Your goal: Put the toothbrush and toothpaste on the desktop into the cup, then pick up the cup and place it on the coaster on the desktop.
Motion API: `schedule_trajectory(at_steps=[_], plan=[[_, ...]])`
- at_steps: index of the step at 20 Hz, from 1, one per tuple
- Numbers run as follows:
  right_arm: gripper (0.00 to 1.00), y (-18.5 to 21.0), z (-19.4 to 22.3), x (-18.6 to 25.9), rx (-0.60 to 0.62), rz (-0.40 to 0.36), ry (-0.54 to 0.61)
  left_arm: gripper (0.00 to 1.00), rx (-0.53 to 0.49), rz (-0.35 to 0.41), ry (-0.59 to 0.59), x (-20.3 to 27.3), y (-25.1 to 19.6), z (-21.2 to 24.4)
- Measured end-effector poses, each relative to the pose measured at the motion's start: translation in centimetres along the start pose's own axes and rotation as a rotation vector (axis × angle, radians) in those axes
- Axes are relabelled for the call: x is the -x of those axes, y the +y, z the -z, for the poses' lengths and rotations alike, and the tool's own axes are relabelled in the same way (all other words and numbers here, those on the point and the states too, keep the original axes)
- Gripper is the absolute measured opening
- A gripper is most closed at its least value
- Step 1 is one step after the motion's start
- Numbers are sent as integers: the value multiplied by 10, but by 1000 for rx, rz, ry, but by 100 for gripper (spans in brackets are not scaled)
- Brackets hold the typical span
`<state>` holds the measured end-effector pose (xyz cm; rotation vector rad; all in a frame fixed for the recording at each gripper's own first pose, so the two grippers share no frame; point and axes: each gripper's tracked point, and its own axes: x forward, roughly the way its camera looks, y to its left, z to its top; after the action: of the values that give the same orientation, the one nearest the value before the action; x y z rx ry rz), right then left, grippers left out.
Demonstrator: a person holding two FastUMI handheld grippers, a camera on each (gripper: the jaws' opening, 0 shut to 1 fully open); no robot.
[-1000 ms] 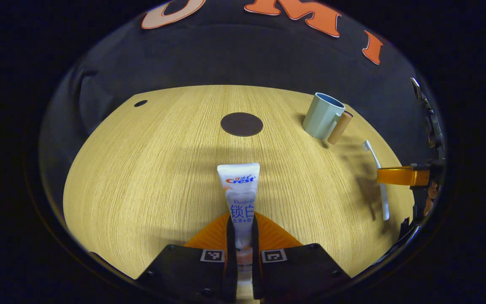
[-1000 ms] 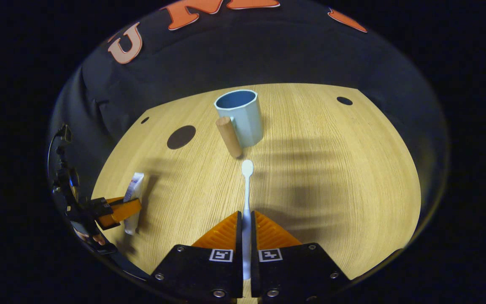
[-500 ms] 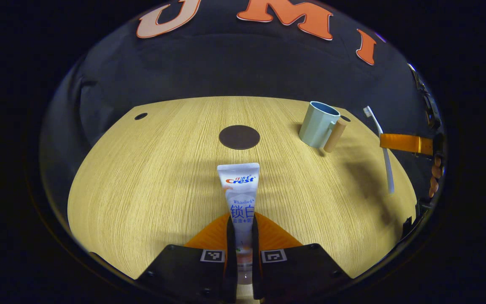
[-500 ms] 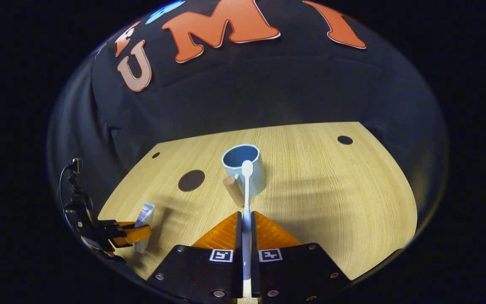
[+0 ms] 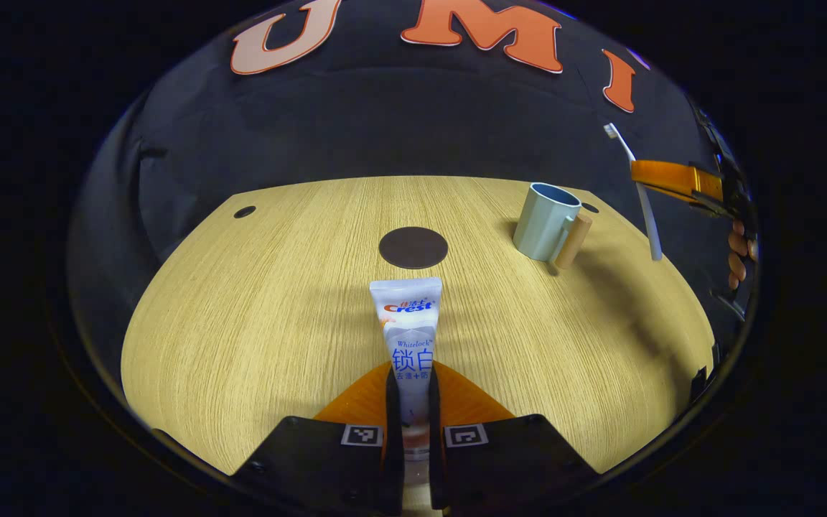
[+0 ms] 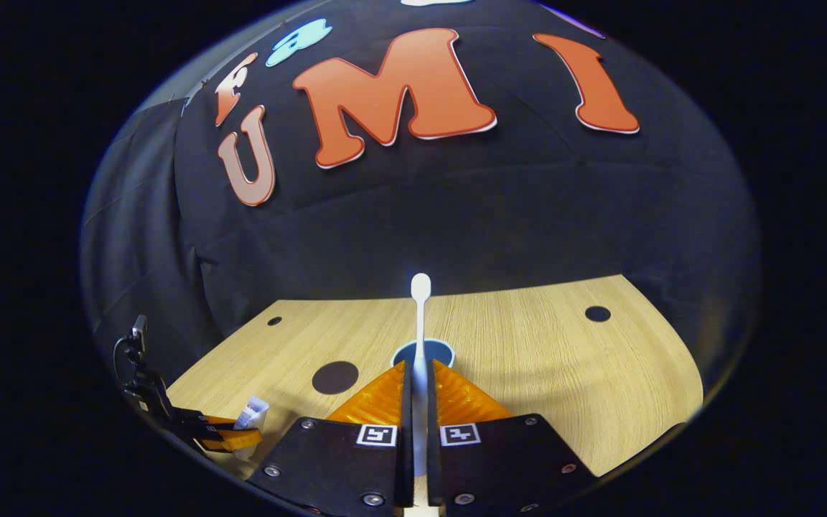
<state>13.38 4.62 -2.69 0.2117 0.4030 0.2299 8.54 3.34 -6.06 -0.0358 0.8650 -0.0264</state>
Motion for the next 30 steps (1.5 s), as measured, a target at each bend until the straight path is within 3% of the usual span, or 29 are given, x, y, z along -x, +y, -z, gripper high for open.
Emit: schedule_trajectory(at_steps=[6,18,30], plan=[[7,6,-44,-24,39,-2,-161,17,2,-4,-29,4,1,-2],[8,10,-74,-78,107,-33,-401,17,-5,3,-65,5,0,-9],[8,-4,-17,-133,49,-72,-304,17,5,-12,-103,21,1,-20]])
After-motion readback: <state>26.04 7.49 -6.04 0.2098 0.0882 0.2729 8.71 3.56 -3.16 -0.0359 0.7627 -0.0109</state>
